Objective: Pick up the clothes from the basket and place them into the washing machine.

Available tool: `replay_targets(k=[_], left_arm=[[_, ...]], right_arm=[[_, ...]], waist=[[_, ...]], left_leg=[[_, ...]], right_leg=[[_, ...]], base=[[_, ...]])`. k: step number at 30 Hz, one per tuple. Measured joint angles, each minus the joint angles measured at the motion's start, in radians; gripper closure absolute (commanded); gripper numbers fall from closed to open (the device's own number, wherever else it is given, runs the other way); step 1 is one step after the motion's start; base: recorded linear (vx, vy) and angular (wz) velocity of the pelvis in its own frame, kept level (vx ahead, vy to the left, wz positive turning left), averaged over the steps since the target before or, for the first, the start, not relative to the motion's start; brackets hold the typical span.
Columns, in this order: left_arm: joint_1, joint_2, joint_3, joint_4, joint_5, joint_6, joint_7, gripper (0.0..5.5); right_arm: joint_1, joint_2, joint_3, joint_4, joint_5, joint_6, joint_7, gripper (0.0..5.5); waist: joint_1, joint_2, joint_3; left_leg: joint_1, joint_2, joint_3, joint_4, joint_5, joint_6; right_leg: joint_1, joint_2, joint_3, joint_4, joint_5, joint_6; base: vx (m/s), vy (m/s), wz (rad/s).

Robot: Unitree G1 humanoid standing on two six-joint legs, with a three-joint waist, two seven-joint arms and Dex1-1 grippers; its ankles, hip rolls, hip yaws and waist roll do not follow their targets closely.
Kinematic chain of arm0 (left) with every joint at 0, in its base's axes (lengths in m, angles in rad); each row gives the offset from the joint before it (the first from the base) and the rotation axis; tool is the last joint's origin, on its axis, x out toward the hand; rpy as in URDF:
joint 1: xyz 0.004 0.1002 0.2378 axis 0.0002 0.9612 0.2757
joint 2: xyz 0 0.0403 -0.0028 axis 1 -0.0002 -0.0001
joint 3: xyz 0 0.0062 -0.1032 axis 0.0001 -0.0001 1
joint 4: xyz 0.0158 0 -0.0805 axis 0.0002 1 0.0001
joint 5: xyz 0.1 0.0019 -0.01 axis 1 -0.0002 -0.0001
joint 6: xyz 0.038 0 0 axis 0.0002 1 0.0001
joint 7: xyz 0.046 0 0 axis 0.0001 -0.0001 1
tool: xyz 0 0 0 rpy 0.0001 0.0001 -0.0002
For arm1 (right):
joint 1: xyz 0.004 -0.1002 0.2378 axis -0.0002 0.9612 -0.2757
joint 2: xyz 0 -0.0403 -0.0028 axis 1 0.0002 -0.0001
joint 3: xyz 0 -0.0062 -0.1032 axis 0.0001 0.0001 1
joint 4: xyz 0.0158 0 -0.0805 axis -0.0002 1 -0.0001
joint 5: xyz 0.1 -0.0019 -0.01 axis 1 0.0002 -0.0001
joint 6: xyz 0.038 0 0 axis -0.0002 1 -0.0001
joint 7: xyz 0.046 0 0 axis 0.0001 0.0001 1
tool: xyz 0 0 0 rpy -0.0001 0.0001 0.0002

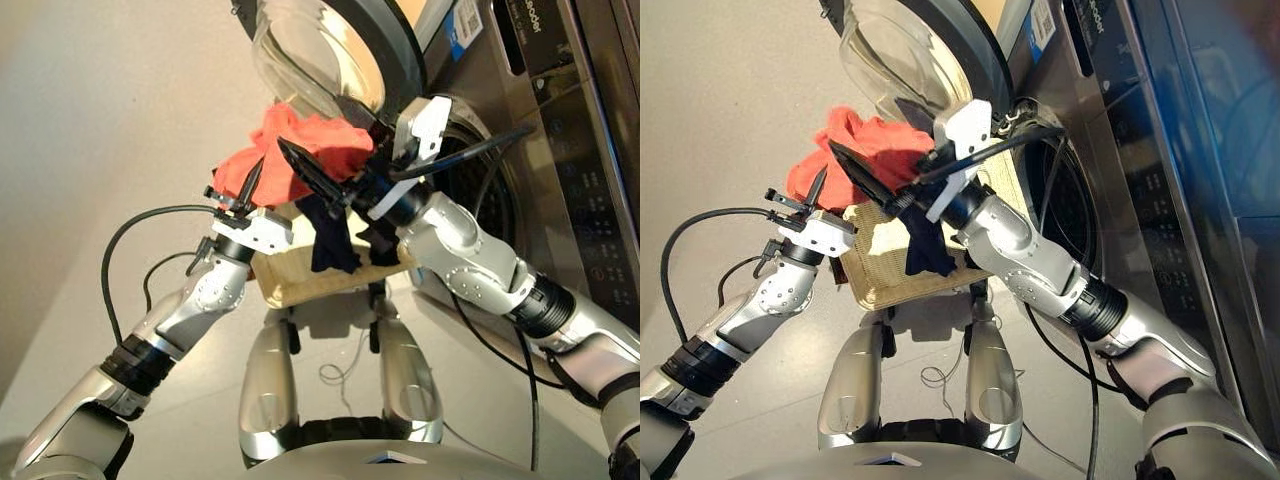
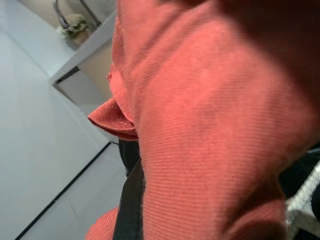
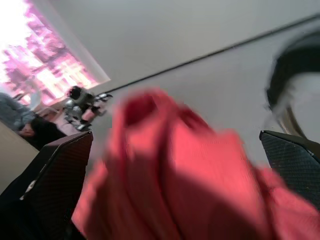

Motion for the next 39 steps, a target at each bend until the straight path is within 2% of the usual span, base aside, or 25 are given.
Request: replay_targets(k=[5,12,17,24,33,34,35,36,39], left_arm=[[-0.004,-0.029,0.014,-0.052,-0.007,-0.001,0.016,5.5],[-0.02,-0.04,0.013,-0.056,-0.029,-0.001,0.043,5.5],[-0.024,-0.065,0.013,-0.056,-0.052,-0.001,0.052,5.5],[-0.024,-0.067,0.012,-0.056,-0.059,-0.001,0.051,5.5],[-0.039,-0.067,0.009,-0.056,-0.073,-0.001,0.049,5.5],[-0.038,-0.067,0.007,-0.056,-0.073,-0.001,0.049,5.5],[-0.039,-0.067,0.006,-0.056,-0.073,-0.001,0.047,5.5],[-0.039,-0.067,0.003,-0.056,-0.073,0.0,0.042,5.5],[-0.042,-0.067,-0.013,-0.053,-0.074,0.001,0.035,5.5]], right_arm=[[0.085,-0.008,-0.038,0.002,0.019,-0.001,-0.009,0.0],[0.059,0.034,-0.028,0.016,0.031,-0.002,-0.018,0.0],[0.035,0.071,-0.016,0.034,0.031,-0.002,-0.021,0.0],[0.023,0.073,-0.01,0.034,0.03,-0.002,-0.025,0.0],[0.007,0.107,-0.009,0.035,0.061,-0.006,-0.023,0.0],[0.007,0.108,-0.009,0.035,0.061,-0.006,-0.023,2.93],[0.007,0.109,-0.009,0.035,0.063,-0.006,-0.019,4.79],[0.007,0.11,-0.008,0.034,0.062,-0.006,-0.015,5.5],[0.007,0.12,-0.008,0.034,0.06,-0.006,-0.013,5.5]], waist=[[-0.001,0.0,0.0],[0.003,0.002,-0.001],[0.011,0.014,-0.007],[0.023,0.017,-0.009],[0.024,0.023,-0.012],[0.024,0.023,-0.012],[0.024,0.023,-0.012],[0.024,0.023,-0.012],[0.024,0.024,-0.012]], left_leg=[[-0.005,-0.001,-0.013,0.001,0.002,0.003],[-0.005,-0.001,-0.016,0.001,0.004,0.003],[-0.005,-0.003,-0.018,0.001,0.004,0.004],[-0.006,-0.003,-0.019,0.001,0.005,0.004],[-0.015,-0.005,-0.028,0.003,0.009,0.004],[-0.015,-0.005,-0.028,0.003,0.009,0.004],[-0.015,-0.005,-0.028,0.003,0.009,0.004],[-0.015,-0.005,-0.028,0.003,0.009,0.004],[-0.015,-0.005,-0.028,0.003,0.009,0.005]], right_leg=[[0.001,0.0,-0.008,0.0,0.0,0.0],[0.003,-0.001,-0.012,0.0,0.0,0.0],[0.003,-0.002,-0.013,0.0,0.0,0.0],[0.004,-0.002,-0.015,0.0,0.0,0.0],[0.004,-0.004,-0.027,0.0,0.0,-0.001],[0.004,-0.004,-0.027,0.0,0.0,-0.001],[0.004,-0.004,-0.027,0.0,0.0,-0.001],[0.004,-0.004,-0.027,0.0,0.0,-0.001],[0.004,-0.004,-0.027,0.0,0.0,-0.001]], base=[[0.0,0.0,0.0],[0.0,0.0,0.0],[0.0,0.0,0.0],[0.0,0.0,0.0],[0.0,0.0,0.0],[0.0,0.0,0.0],[0.0,0.0,0.0],[0.0,0.0,0.0],[0.0,0.0,0.0]])
